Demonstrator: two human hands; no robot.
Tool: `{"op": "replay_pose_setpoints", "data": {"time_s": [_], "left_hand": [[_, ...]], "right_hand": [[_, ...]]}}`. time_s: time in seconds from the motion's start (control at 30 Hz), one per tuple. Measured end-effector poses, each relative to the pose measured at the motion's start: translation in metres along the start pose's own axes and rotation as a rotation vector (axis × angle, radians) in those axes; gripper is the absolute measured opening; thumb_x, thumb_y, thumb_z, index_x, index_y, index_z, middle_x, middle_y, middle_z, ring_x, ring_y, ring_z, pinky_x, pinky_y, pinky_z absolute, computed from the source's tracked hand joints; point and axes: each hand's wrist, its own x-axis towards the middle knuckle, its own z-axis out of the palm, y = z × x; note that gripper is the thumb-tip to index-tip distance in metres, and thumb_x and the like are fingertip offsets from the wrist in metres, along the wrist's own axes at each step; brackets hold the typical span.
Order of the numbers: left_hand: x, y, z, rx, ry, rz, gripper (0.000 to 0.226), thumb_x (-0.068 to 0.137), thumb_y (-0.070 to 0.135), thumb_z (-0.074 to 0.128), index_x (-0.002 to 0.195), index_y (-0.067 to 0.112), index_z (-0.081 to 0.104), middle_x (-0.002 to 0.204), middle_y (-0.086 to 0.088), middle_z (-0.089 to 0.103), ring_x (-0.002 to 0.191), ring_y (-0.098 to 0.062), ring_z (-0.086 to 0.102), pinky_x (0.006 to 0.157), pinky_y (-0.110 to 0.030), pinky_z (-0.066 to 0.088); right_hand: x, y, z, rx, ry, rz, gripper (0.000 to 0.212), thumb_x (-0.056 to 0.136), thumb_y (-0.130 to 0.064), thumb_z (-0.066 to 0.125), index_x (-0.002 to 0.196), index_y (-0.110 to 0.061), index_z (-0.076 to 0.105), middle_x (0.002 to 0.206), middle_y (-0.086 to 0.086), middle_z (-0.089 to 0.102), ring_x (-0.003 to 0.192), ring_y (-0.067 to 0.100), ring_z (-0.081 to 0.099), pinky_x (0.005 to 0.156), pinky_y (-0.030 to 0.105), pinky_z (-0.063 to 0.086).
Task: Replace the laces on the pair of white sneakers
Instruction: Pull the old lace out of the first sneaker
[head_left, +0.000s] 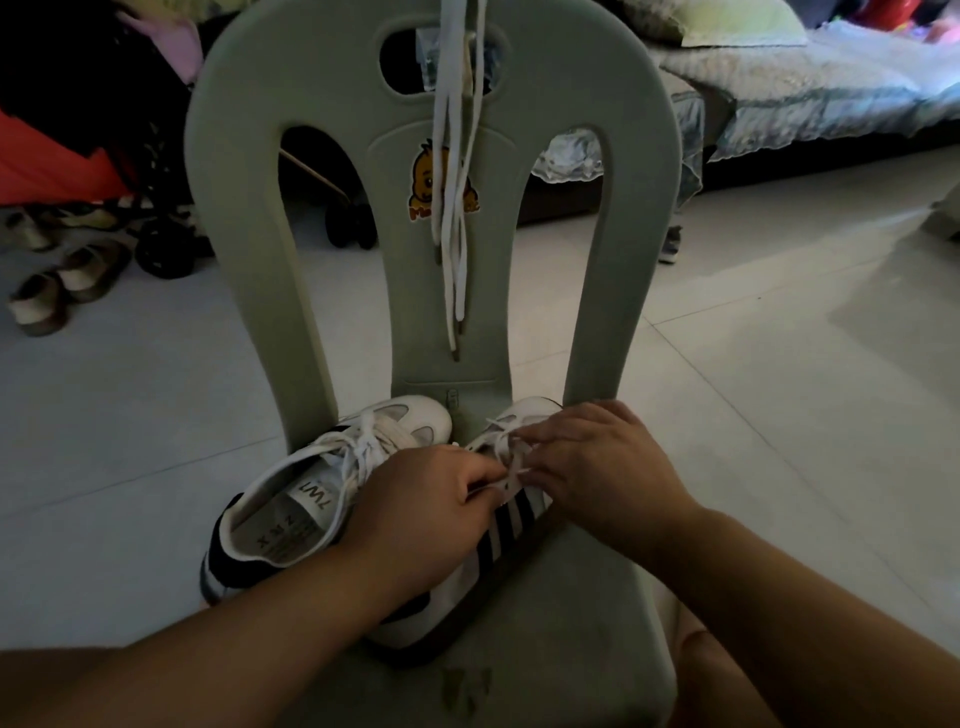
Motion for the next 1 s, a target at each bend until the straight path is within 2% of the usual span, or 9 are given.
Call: {"op": "replay_pose_setpoints", "data": {"time_s": [0.13,0.27,0.37,0.47,0.53,0.63,0.8,0.9,1.0], "left_hand": [[-0.004,0.001,-0.001,-0.025,0.007,-0.007,0.026,0.091,0.029,0.058,0.115,0.032,0.067,0.106,0.014,0.068,0.094,0.000,0.058,0.085,-0.022,0.046],[-0.003,0.000,-0.002,-0.060,0.040,-0.039,0.026,0.091,0.028,0.059,0.115,0.031,0.067,0.109,0.016,0.067,0.096,0.004,0.056,0.086,-0.018,0.045],[-0.002,0.000,-0.002,-0.053,0.041,-0.033,0.025,0.091,0.027,0.059,0.115,0.030,0.068,0.107,0.015,0.068,0.094,0.003,0.057,0.085,-0.018,0.045],[-0.001,0.001,-0.002,-0.033,0.031,-0.017,0.023,0.091,0.030,0.058,0.111,0.032,0.070,0.099,0.014,0.068,0.087,0.001,0.057,0.078,-0.020,0.045],[-0.001,0.000,-0.002,-0.024,0.032,-0.006,0.021,0.091,0.030,0.057,0.107,0.033,0.071,0.092,0.013,0.068,0.082,0.000,0.056,0.074,-0.022,0.045],[0.000,-0.002,-0.001,-0.040,0.042,-0.007,0.022,0.090,0.030,0.059,0.108,0.031,0.071,0.097,0.013,0.069,0.086,0.000,0.057,0.078,-0.022,0.046],[-0.001,0.000,-0.003,-0.107,0.104,-0.046,0.023,0.090,0.027,0.062,0.110,0.029,0.070,0.102,0.013,0.070,0.093,0.000,0.060,0.085,-0.024,0.049],[-0.001,0.003,-0.004,-0.120,0.109,-0.049,0.024,0.090,0.028,0.061,0.113,0.031,0.069,0.106,0.015,0.069,0.096,0.001,0.059,0.088,-0.023,0.048],[-0.003,0.004,-0.001,-0.074,0.058,-0.033,0.026,0.093,0.032,0.056,0.117,0.033,0.066,0.111,0.016,0.066,0.098,0.003,0.056,0.090,-0.020,0.045]], "right_hand": [[-0.003,0.000,-0.004,0.112,0.215,0.116,0.018,0.093,-0.033,0.054,0.100,-0.031,0.071,0.121,-0.013,0.063,0.110,0.010,0.054,0.101,0.037,0.035],[0.003,0.011,-0.023,0.467,0.527,0.556,0.013,0.091,-0.023,0.060,0.094,-0.017,0.071,0.112,-0.004,0.066,0.091,0.003,0.050,0.072,0.007,0.029],[0.000,0.008,-0.024,0.486,0.375,0.499,0.024,0.088,-0.015,0.060,0.110,-0.024,0.064,0.124,-0.004,0.057,0.110,0.011,0.051,0.082,0.012,0.036],[-0.004,-0.006,-0.015,0.281,0.126,0.191,0.037,0.084,-0.026,0.058,0.119,-0.039,0.060,0.144,-0.011,0.040,0.136,0.015,0.028,0.109,0.039,0.026],[-0.002,-0.010,-0.012,0.149,-0.005,0.142,0.030,0.089,-0.038,0.055,0.118,-0.042,0.062,0.147,-0.016,0.038,0.140,0.014,0.021,0.115,0.049,0.016],[-0.002,-0.010,-0.008,0.078,0.010,0.105,0.025,0.093,-0.042,0.051,0.114,-0.040,0.065,0.138,-0.018,0.051,0.136,0.012,0.033,0.114,0.053,0.014],[0.001,-0.006,-0.011,0.140,0.254,0.246,0.018,0.095,-0.028,0.050,0.101,-0.025,0.067,0.122,-0.009,0.060,0.120,0.013,0.049,0.111,0.048,0.021],[0.005,0.006,-0.026,0.334,0.539,0.479,0.012,0.096,-0.021,0.049,0.091,-0.024,0.060,0.097,-0.003,0.059,0.091,0.012,0.053,0.084,0.028,0.042],[0.007,0.025,-0.050,0.579,0.732,0.732,0.017,0.098,-0.019,0.048,0.102,-0.012,0.063,0.090,-0.003,0.056,0.081,0.011,0.052,0.065,0.014,0.034]]}}
